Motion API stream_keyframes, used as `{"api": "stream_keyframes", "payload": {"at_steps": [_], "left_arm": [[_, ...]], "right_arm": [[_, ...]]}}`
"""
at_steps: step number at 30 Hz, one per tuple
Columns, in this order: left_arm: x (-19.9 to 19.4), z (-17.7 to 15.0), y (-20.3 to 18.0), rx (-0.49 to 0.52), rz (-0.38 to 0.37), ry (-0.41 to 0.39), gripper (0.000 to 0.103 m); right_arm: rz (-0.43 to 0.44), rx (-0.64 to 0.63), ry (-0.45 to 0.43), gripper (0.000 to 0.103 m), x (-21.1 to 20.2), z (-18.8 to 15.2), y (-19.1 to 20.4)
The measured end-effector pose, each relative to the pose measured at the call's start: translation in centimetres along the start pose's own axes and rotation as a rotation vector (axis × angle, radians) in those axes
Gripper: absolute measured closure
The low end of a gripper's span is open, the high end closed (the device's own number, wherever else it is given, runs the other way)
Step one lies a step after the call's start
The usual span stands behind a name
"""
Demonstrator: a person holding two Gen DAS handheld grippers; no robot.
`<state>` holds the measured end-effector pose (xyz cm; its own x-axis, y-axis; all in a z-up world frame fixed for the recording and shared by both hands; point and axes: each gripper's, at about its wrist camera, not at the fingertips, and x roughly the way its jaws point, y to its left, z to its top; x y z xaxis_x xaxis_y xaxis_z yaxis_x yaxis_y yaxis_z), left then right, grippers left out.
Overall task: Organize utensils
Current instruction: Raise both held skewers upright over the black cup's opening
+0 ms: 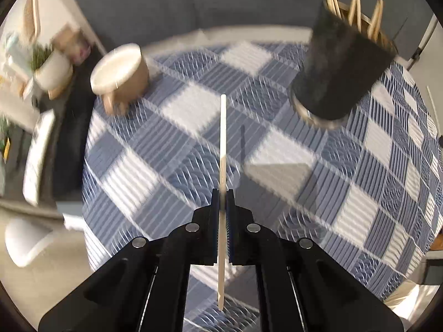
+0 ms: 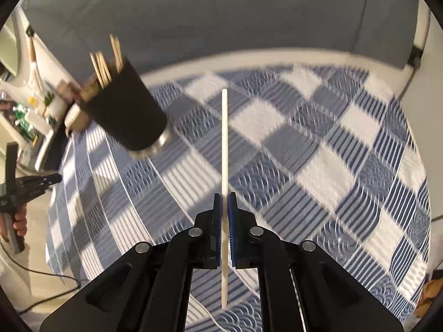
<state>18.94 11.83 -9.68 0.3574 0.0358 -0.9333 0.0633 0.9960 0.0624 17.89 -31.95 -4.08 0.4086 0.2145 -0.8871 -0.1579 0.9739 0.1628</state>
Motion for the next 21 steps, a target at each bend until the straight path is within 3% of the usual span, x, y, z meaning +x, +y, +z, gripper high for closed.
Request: {"api": "stream_keyframes", "payload": {"at_steps": [3, 6, 12, 21], "left_arm": [[-0.7, 2.7, 0.8, 0.012, -0.001, -0.055, 0.098], [-2.3, 6.2, 1.1, 0.004, -0.057, -0.140, 0.098], [-5.3, 11.0, -1.3, 0.015, -0.132, -0.274, 0.098], [-8.6, 14.3, -4.2, -0.063, -0.270, -0.429, 0.098]], "right_arm": [[-0.003, -0.012, -0.060, 0.098, -0.3, 2.3, 1.5], [0.021, -0.046, -0.136, 0.098, -0.5, 5.3, 3.2], [0.090, -0.130, -0.247, 0.098, -1.1, 9.3, 6.7], [0.271, -0.232, -0.345, 0.098, 0.0, 15.0, 11.5]]}}
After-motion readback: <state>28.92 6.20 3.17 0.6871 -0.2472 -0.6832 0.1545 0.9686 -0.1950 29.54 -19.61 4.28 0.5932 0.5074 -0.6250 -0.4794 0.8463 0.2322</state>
